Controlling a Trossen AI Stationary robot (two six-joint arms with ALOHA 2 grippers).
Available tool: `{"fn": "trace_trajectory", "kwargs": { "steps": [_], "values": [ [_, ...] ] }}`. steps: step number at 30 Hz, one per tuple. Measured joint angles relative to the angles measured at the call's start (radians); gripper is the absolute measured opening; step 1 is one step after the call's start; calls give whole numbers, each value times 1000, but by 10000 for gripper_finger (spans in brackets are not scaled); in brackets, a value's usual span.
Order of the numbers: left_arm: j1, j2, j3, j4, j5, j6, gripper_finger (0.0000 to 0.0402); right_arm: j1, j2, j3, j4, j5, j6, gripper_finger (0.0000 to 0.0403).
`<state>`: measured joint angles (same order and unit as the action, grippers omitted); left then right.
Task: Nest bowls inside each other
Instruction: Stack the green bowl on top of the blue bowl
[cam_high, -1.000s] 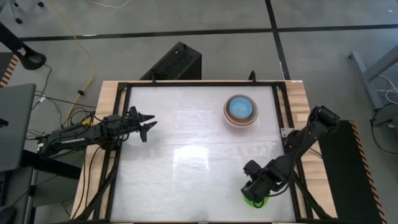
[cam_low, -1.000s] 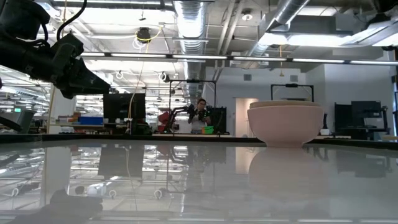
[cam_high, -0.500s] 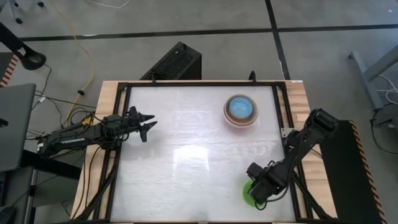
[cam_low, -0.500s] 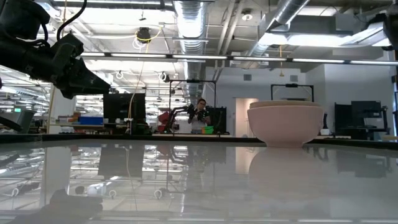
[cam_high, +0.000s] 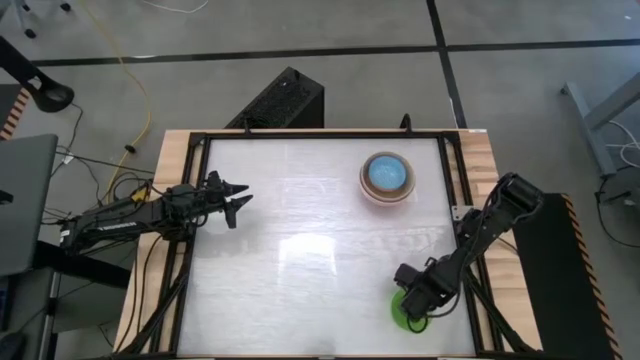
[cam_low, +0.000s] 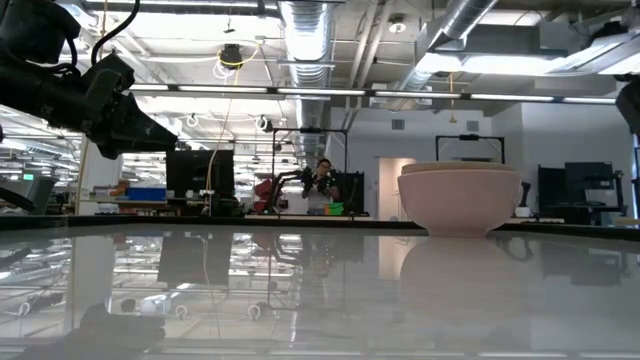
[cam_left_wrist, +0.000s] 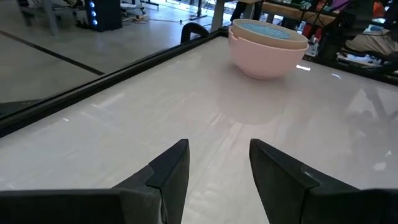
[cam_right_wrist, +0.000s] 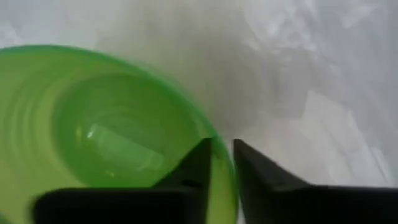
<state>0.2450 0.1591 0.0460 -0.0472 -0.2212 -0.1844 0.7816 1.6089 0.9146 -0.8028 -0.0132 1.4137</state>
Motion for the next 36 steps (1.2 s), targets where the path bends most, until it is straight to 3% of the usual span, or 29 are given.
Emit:
{"fn": "trace_trajectory", "kwargs": {
  "steps": [4,8,17,26,36],
  "values": [
    [0,0,0,0,0,0,158,-45,-8,3,25,-67,-106,17],
    [0,0,0,0,0,0,158,-122,-38,25,19,-143,-154,22],
    [0,0,0,0,0,0,158,-383,-157,134,14,-138,-432,9],
    [0,0,0,-1,0,0,158,-726,-230,279,-107,-14,-809,8],
    [0,0,0,-2,0,0,158,-1148,-245,341,-217,45,-1043,7]
  ]
}}
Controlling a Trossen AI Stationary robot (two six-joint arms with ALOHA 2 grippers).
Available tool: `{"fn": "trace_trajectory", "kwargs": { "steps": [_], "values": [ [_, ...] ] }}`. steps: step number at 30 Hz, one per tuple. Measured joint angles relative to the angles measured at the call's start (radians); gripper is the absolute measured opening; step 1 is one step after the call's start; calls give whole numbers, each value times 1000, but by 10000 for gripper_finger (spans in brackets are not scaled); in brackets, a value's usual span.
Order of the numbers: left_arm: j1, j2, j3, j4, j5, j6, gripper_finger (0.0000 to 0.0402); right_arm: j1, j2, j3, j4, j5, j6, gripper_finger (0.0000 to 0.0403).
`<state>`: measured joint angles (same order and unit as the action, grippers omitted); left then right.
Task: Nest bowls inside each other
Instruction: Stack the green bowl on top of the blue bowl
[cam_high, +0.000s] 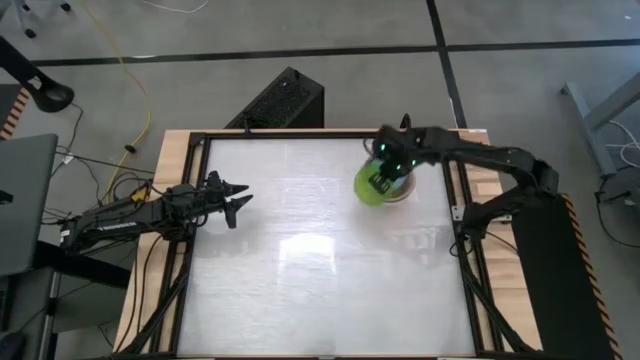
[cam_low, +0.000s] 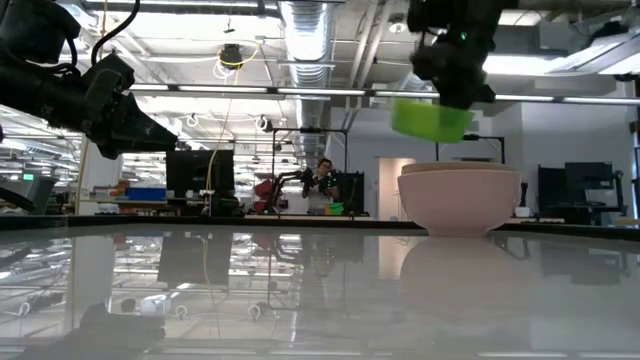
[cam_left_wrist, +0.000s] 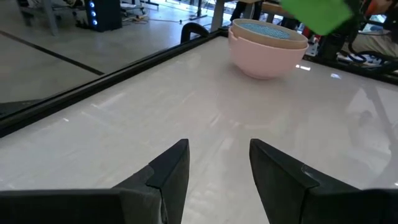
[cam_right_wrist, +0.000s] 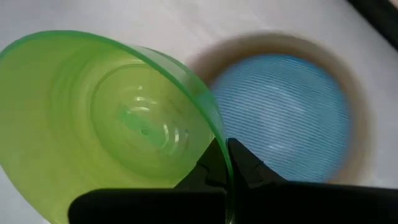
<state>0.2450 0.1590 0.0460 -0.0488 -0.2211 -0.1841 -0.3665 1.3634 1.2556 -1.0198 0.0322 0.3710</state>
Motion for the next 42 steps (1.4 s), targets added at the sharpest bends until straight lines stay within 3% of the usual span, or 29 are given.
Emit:
{"fn": "trace_trajectory", "kwargs": {
  "steps": [7,15,27,42],
  "values": [
    [0,0,0,-3,5,0,158,-188,4,0,-47,-7,-46,7],
    [0,0,0,-4,5,0,158,-283,4,-68,-45,-30,-68,7],
    [0,0,0,-5,3,7,158,-298,5,-181,61,-31,-77,10],
    [0,0,0,-5,0,16,158,-285,5,-196,70,-26,-58,110]
  ]
}}
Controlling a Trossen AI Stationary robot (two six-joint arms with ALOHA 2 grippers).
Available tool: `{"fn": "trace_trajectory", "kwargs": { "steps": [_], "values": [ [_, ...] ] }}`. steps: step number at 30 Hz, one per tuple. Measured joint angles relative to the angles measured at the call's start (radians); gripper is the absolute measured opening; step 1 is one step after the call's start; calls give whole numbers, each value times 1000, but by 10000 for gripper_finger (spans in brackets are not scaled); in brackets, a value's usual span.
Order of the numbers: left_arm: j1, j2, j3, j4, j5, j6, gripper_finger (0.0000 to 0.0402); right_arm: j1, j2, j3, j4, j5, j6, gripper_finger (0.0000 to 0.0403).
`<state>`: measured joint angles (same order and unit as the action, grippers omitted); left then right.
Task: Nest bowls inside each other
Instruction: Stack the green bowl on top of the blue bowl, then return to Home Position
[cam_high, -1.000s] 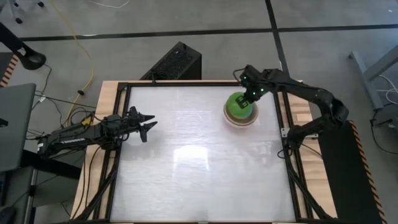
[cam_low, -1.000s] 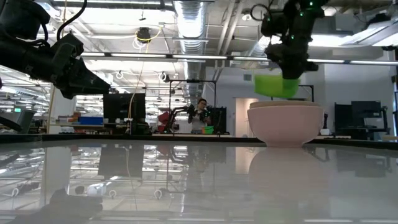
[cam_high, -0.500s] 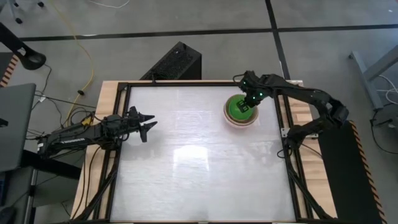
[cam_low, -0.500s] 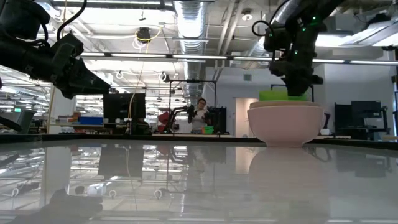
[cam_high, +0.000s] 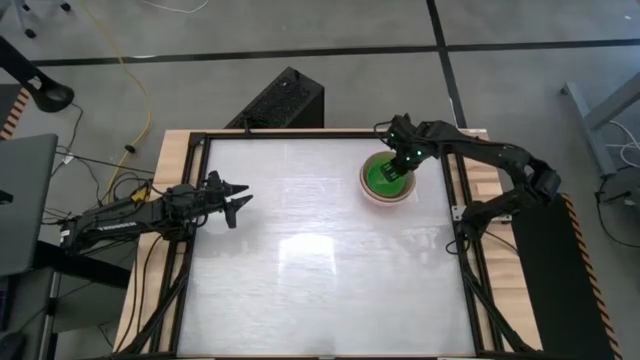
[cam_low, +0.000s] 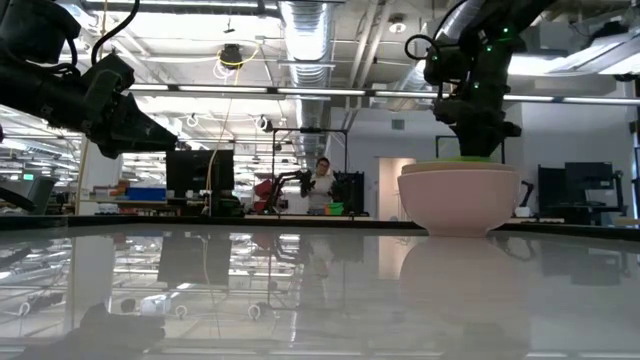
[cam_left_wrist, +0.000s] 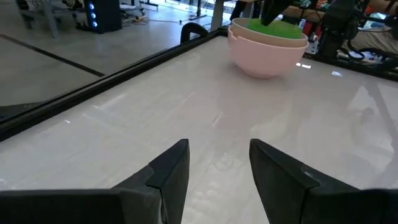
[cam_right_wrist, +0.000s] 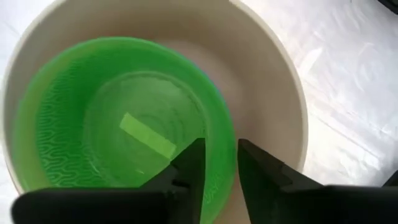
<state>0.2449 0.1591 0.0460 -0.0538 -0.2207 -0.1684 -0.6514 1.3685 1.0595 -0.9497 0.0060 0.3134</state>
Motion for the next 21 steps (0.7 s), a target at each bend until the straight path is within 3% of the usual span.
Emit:
{"fn": "trace_trajectory", "kwargs": {
  "steps": [12,21],
  "values": [
    [0,0,0,0,0,-1,158,-6,0,8,-48,2,-8,123],
    [0,0,0,0,0,-3,158,0,0,104,-102,2,0,123]
  ]
}}
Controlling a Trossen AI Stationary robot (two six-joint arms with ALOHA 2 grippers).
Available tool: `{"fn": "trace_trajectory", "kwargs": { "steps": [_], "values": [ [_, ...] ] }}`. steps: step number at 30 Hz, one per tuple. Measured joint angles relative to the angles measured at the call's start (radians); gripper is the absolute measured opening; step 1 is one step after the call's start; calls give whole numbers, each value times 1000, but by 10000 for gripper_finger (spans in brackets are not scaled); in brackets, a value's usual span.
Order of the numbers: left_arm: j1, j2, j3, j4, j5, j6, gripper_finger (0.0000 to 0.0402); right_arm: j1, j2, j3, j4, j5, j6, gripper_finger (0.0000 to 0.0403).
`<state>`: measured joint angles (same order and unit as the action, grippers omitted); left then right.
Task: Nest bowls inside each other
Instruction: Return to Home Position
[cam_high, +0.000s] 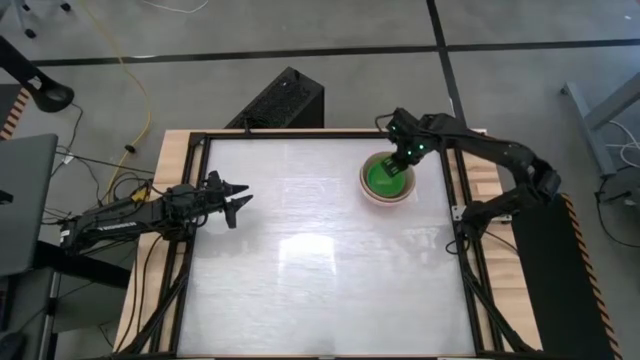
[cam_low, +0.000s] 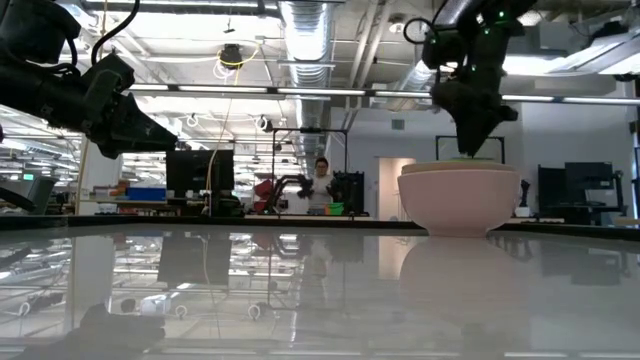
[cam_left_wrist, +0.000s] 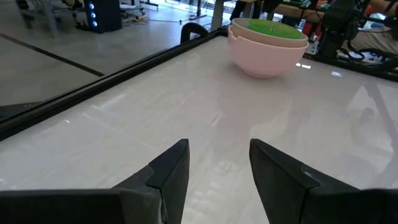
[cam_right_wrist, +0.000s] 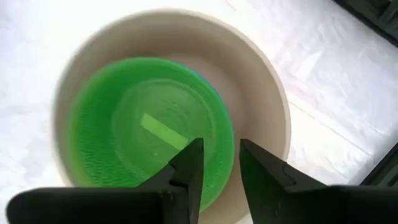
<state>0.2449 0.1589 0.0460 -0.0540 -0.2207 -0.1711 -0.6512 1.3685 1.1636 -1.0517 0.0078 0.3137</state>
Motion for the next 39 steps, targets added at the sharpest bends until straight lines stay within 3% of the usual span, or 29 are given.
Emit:
{"fn": "trace_trajectory", "kwargs": {
  "steps": [8,13,17,22,26,32,39],
  "values": [
    [0,0,0,0,1,-8,158,126,0,95,-42,0,65,123],
    [0,0,0,0,0,-8,158,325,-1,111,-35,17,141,123],
    [0,0,0,0,0,6,158,529,0,111,-5,99,191,123],
    [0,0,0,0,0,6,158,795,-1,84,202,283,229,123],
    [0,0,0,0,4,2,158,950,-1,-38,508,352,114,119],
    [0,0,0,0,8,-18,158,949,0,-265,999,282,-21,85],
    [0,0,0,-8,69,-50,158,818,-119,-407,1049,161,-33,27]
  ]
}}
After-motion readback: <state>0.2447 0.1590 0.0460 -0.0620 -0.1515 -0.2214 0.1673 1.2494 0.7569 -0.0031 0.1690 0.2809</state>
